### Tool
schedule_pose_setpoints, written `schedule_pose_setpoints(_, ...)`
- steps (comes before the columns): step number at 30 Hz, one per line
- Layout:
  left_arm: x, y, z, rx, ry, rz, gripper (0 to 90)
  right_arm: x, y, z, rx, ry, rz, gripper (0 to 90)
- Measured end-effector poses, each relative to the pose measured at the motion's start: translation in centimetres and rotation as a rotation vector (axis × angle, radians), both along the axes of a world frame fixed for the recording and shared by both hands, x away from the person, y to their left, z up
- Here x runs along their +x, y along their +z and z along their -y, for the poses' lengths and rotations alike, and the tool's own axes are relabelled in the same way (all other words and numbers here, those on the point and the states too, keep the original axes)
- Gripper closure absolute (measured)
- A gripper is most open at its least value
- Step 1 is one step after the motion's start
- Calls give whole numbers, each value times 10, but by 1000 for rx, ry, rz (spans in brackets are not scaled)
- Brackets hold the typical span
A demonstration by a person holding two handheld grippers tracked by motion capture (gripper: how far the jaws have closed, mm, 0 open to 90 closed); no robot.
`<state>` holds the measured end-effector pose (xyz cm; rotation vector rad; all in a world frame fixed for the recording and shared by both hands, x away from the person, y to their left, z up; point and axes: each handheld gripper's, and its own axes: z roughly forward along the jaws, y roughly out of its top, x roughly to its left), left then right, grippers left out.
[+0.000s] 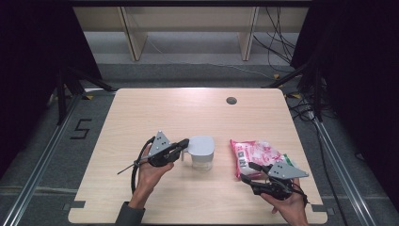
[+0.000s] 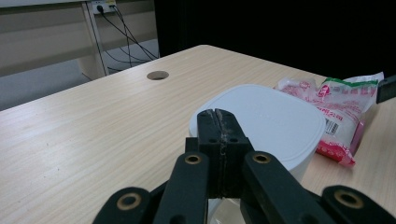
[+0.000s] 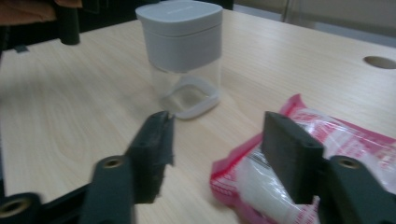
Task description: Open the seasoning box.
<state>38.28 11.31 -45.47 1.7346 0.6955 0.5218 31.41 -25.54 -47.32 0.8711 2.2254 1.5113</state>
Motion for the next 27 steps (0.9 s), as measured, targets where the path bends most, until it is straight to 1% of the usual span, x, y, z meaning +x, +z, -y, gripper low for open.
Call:
schedule_pose_setpoints(1,0,0,0,4,1,0,892,1,1,-2,-1,-12,25,529)
schedule_pose_setpoints(2,0,0,0,4,0,0,891,4,1,-5,1,-6,42,568)
schedule_pose_setpoints(3,0,0,0,4,0,0,892,7,3,-6,-12,3,66,600)
schedule_pose_setpoints(4,0,0,-1,15,-5,1,892,6,4,-11,0,-3,23,615)
schedule_pose_setpoints(5,0,0,0,1,0,1,892,11,3,-15,5,-6,56,651)
schedule_pose_setpoints(6,0,0,0,1,0,1,892,15,4,-18,-3,7,76,666)
schedule_pose_setpoints(7,0,0,-1,4,1,-1,891,17,4,-22,-14,9,62,683)
schedule_pose_setpoints(8,0,0,-1,3,1,-2,892,19,4,-28,-7,17,58,704)
schedule_pose_setpoints(9,0,0,-2,4,8,-5,891,24,5,-32,-28,44,80,716)
schedule_pose_setpoints(10,0,0,-2,11,11,-2,891,26,5,-37,-35,35,91,741)
schedule_pose_setpoints(11,0,0,-2,12,11,-1,891,26,5,-41,-36,38,88,765)
schedule_pose_setpoints(12,0,0,-2,12,11,-1,891,29,6,-44,-47,45,102,783)
schedule_pose_setpoints(13,0,-1,-2,8,7,0,890,29,7,-48,-50,39,81,799)
schedule_pose_setpoints(14,0,-1,-3,6,7,0,890,33,8,-51,-64,54,112,814)
schedule_pose_setpoints(15,0,-1,-3,6,7,0,890,33,8,-51,-64,54,112,814)
schedule_pose_setpoints(16,0,-1,-3,5,8,-1,890,38,9,-56,-58,43,113,845)
schedule_pose_setpoints(17,0,-1,-3,7,11,1,890,42,9,-58,-58,52,142,850)
schedule_pose_setpoints(18,0,-1,-3,8,11,1,890,44,9,-60,-49,42,120,851)
schedule_pose_setpoints(19,0,-1,-3,8,10,-1,890,45,9,-61,-40,21,93,862)
schedule_pose_setpoints(20,0,-1,-3,8,10,-1,890,49,9,-62,-40,20,107,871)
schedule_pose_setpoints(21,1,-2,-3,6,10,0,890,52,9,-63,-42,34,102,888)
schedule_pose_setpoints(22,0,-2,-3,8,10,1,890,53,9,-64,-30,25,110,898)
schedule_pose_setpoints(23,0,-2,-3,7,10,0,890,51,11,-65,-23,20,60,900)
schedule_pose_setpoints(24,0,-2,-3,7,10,1,890,56,11,-67,-7,45,111,900)
schedule_pose_setpoints(26,1,-2,-3,8,9,2,890,57,12,-68,-9,44,118,900)
schedule_pose_setpoints(27,1,-2,-3,4,5,5,890,57,13,-72,-3,20,101,900)
